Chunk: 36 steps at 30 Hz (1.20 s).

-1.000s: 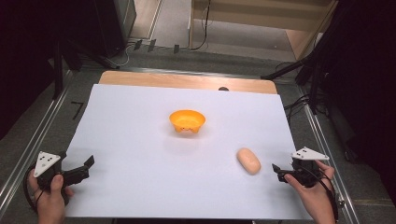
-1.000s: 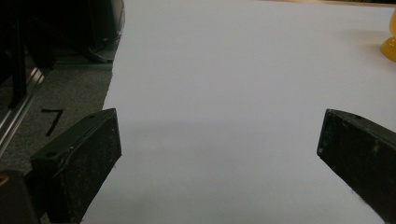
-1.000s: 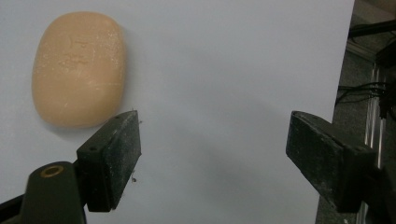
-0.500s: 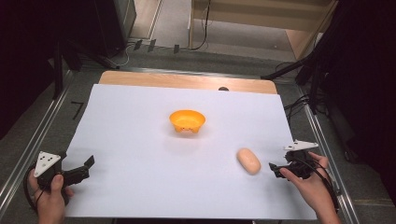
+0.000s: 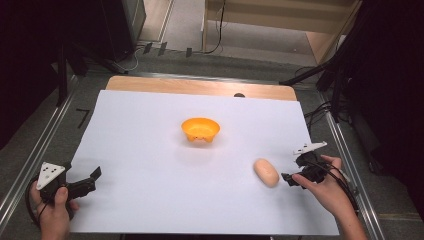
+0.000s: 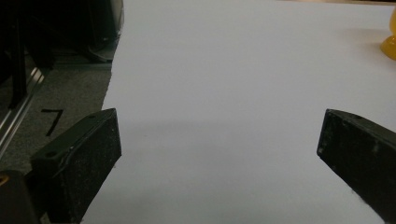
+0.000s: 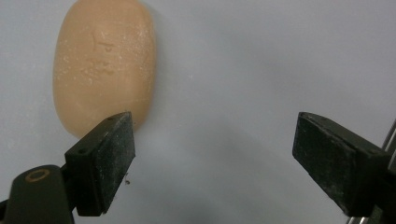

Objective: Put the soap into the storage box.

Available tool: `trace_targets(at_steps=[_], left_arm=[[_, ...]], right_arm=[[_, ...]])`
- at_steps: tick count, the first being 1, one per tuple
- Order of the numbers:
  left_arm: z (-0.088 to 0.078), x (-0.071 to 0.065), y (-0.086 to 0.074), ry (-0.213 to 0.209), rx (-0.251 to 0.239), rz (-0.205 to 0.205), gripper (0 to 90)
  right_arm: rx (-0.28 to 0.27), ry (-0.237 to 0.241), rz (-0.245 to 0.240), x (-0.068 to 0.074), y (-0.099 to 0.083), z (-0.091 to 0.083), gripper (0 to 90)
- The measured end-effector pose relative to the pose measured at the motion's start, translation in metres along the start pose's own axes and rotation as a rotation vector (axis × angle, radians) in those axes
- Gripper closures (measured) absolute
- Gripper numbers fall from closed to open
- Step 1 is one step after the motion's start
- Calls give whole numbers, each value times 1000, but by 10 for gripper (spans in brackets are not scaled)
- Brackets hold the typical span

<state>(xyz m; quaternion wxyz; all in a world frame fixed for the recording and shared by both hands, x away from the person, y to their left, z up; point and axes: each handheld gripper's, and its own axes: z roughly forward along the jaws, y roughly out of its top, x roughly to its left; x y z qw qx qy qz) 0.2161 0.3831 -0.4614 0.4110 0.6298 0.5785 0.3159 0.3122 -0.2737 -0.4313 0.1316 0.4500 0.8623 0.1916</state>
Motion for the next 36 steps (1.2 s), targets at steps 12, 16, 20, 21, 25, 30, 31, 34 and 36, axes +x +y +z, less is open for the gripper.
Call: trace_targets(at_steps=[12,16,20,21,25,30,31,34,36], left_arm=[[0,0,0,-1,1,2,5],[0,0,0,-1,2,4,5],[0,0,0,-2,1,2,5],[0,0,0,-2,1,2,5],[0,0,0,-3,1,2,5],[0,0,0,-3,2,3,5],[0,0,0,-3,1,2,5],[0,0,0,-3,2,4,5],[0,0,0,-3,0,2,5]], right_arm=[[68,40,-26,10,22,8,146],[78,75,-24,16,28,12,158],[88,103,-8,21,34,16,167],[92,109,-9,23,35,17,173],[103,128,-5,28,40,20,191],[124,143,2,34,45,26,193],[130,141,-1,35,45,27,195],[152,140,-2,39,46,32,197],[163,138,-1,41,46,36,198]])
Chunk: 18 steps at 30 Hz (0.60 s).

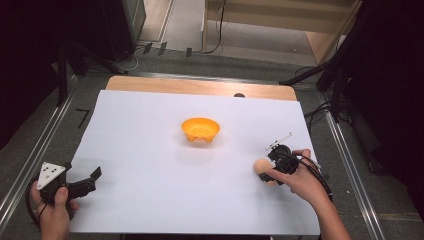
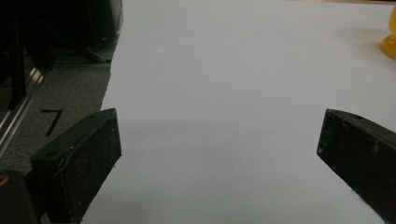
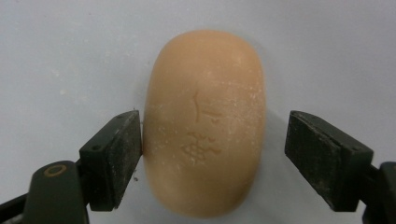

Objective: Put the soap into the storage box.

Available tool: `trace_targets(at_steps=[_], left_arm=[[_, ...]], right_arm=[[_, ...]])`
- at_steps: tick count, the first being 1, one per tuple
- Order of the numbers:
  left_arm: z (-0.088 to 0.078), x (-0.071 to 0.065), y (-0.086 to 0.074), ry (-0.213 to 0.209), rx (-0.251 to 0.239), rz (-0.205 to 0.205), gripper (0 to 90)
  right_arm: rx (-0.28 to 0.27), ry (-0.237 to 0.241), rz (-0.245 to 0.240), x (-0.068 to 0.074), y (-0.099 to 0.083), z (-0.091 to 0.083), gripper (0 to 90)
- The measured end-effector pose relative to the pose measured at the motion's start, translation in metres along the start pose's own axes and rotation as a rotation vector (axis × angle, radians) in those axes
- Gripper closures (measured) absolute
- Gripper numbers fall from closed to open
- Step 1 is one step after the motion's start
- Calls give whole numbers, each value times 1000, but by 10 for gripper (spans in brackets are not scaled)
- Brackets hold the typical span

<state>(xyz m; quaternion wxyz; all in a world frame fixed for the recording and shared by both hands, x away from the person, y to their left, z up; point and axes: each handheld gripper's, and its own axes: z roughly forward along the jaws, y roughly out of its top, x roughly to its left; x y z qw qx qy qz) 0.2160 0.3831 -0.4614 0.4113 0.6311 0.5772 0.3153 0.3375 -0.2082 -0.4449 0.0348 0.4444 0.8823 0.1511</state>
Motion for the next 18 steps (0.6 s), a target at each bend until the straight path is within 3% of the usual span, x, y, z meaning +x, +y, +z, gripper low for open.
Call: trace_targets(at_steps=[5,9,18], left_arm=[[0,0,0,0,0,0,5],[0,0,0,-1,1,-2,5],[0,0,0,-2,1,2,5]], right_arm=[[24,6,5,3,2,6,263],[38,-28,-15,7,4,9,323],[88,-40,-19,9,10,11,325]])
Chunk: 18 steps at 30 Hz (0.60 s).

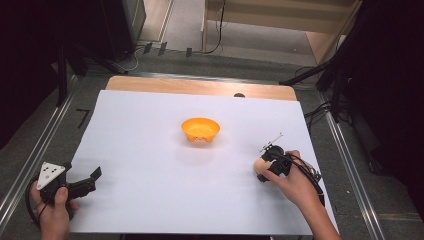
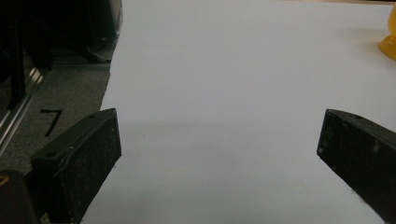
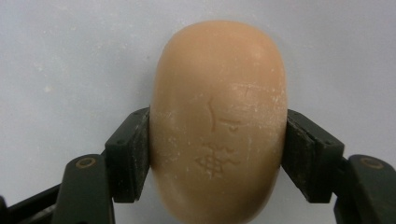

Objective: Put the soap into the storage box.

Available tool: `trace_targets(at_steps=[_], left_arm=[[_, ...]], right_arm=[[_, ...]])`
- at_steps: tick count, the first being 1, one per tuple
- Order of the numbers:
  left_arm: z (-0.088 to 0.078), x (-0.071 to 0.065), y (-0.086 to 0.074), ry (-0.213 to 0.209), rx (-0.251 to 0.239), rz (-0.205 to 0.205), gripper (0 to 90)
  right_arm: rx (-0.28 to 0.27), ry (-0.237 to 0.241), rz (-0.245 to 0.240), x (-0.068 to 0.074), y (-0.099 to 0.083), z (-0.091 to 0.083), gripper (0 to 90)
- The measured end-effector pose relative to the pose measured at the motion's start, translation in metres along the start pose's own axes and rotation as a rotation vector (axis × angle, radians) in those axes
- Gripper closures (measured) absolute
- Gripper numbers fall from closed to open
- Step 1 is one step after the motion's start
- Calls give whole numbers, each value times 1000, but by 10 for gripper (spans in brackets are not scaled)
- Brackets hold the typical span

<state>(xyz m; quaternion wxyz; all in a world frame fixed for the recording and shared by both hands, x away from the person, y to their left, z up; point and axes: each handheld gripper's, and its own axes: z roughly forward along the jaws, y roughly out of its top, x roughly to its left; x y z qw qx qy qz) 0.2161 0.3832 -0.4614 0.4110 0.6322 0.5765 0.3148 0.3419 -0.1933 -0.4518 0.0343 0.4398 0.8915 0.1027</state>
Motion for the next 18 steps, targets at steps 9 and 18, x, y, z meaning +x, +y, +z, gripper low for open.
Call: trace_targets(at_steps=[9,18], left_arm=[[0,0,0,-3,-1,-3,5],[-1,0,0,4,-4,-4,5]], right_arm=[[20,-10,13,0,3,1,319],[32,-14,-69,1,1,-5,332]])
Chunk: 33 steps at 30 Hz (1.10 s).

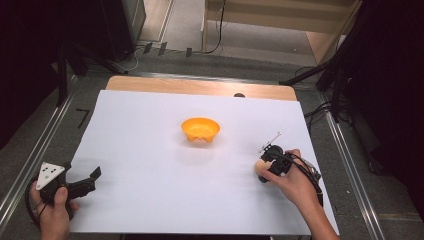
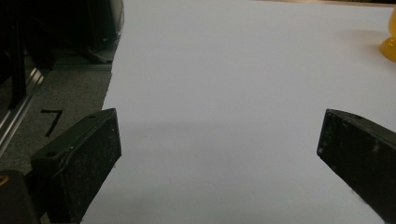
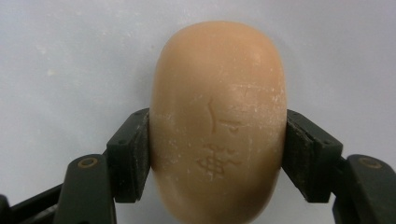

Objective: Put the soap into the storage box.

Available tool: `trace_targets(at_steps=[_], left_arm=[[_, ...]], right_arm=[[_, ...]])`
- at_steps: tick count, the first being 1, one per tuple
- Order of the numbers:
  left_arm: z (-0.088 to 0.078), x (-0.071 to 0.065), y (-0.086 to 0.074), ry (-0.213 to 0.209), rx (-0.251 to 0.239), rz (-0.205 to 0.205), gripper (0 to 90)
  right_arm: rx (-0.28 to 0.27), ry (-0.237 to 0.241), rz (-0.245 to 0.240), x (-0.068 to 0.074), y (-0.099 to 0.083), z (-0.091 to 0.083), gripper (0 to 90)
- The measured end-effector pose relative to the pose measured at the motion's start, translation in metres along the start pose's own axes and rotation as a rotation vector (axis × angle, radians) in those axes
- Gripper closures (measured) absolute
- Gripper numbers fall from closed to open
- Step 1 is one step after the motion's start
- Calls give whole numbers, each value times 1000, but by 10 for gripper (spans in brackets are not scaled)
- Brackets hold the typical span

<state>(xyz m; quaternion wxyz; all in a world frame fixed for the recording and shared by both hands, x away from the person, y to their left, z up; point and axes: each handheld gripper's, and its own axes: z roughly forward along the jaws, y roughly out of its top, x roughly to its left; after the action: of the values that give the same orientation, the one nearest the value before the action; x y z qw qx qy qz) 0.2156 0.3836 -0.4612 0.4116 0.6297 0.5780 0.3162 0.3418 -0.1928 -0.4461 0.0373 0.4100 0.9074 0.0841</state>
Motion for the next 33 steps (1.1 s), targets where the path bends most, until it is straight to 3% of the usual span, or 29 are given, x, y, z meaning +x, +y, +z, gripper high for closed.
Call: trace_targets(at_steps=[4,13,16,21,23,26,33], left_arm=[[0,-1,0,5,-1,2,5],[0,0,0,3,-1,2,5],[0,0,0,1,-3,0,5],[0,0,0,-2,-1,0,5],[0,0,0,0,2,-1,5],[1,0,0,2,3,0,5],[0,0,0,3,2,-2,5]], right_arm=[[-21,33,-34,-3,4,-8,332],[-56,32,-136,-1,25,-21,332],[-75,26,-187,5,39,-27,332],[-104,20,-311,11,56,-31,332],[-106,11,-335,13,62,-31,332],[-117,36,-367,15,72,-32,332],[-154,26,-498,18,97,-35,332]])
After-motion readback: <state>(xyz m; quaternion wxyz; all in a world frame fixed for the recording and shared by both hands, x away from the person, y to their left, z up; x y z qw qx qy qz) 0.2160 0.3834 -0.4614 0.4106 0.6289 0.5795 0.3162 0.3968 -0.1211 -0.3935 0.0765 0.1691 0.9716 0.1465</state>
